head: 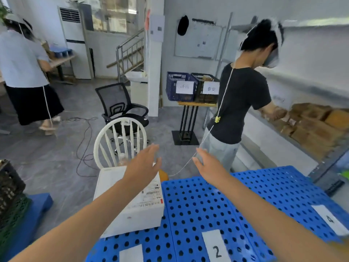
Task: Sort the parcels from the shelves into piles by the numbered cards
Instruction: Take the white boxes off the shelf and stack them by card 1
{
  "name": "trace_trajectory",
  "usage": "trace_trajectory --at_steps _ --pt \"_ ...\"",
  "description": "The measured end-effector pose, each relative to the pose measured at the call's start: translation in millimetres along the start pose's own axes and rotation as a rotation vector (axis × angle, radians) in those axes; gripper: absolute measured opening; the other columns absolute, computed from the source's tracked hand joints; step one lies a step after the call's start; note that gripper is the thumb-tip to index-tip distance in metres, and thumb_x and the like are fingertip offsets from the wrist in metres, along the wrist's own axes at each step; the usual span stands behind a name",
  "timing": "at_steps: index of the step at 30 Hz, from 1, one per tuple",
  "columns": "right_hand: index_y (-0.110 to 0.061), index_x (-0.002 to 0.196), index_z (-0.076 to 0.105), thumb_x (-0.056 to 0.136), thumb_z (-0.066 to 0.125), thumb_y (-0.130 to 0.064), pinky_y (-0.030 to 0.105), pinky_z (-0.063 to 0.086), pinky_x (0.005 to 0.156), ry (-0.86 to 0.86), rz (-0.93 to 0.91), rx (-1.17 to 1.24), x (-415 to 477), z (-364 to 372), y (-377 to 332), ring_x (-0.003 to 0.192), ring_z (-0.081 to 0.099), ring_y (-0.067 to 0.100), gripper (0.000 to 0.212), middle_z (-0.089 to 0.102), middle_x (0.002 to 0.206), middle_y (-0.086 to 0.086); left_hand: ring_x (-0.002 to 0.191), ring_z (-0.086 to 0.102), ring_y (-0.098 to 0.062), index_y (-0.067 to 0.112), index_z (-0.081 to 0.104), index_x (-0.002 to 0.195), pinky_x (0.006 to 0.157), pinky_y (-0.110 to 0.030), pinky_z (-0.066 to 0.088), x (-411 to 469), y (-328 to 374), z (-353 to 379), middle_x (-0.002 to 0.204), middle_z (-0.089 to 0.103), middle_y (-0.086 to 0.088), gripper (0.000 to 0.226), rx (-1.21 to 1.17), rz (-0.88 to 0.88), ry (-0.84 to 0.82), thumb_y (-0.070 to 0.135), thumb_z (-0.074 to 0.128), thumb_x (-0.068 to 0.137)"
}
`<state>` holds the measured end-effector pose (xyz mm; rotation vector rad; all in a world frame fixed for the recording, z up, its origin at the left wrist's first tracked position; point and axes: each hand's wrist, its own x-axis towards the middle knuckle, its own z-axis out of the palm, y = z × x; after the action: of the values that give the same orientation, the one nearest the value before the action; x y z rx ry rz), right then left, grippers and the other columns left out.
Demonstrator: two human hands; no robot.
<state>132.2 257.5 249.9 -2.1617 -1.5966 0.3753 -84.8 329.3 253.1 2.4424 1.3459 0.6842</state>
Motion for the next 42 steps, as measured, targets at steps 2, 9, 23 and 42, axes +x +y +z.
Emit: trace_trajectory --at_steps 2,9,23,42 --pt "-0.016 0.151 0.024 0.103 0.034 -0.038 0.040 0.026 0.117 0.090 0.002 -0.037 -18.9 -28.9 16.0 0.146 0.022 0.020 0.054 0.020 0.160 0.002 0.137 0.037 -0.015 0.022 0.031 0.146 0.105 -0.033 0.038 5.3 42.8 2.9 0.153 0.033 0.004 0.048 0.047 0.065 -0.041 0.035 0.038 0.101" --pt "-0.004 0.145 0.027 0.105 0.029 -0.029 0.038 0.043 0.095 0.261 0.171 -0.082 -137.4 -126.4 109.1 0.122 0.046 0.023 0.047 0.023 0.155 0.013 0.139 0.030 -0.011 0.015 0.033 0.146 0.109 -0.026 0.030 -18.0 222.2 39.8 0.151 0.035 0.002 0.048 0.076 0.462 -0.112 0.032 0.037 0.101" --pt "-0.005 0.145 0.031 0.103 0.035 -0.034 0.034 0.033 0.110 0.591 0.798 -0.280 -519.5 -240.0 290.3 0.136 0.036 0.025 0.051 0.036 0.149 0.012 0.135 0.039 -0.018 0.014 0.039 0.143 0.102 -0.034 0.040 -239.1 569.5 152.1 0.150 0.038 -0.002 0.048 -0.190 1.131 -0.249 0.032 0.042 0.099" --pt "-0.013 0.141 0.036 0.103 0.034 -0.033 0.038 0.044 0.096 0.582 1.247 -0.090 -725.7 -226.1 435.3 0.123 0.047 0.025 0.044 0.043 0.141 0.007 0.133 0.041 -0.016 0.015 0.046 0.136 0.109 -0.031 0.037 -405.6 748.0 305.1 0.145 0.044 -0.001 0.044 -0.219 1.415 -0.491 0.038 0.041 0.098"
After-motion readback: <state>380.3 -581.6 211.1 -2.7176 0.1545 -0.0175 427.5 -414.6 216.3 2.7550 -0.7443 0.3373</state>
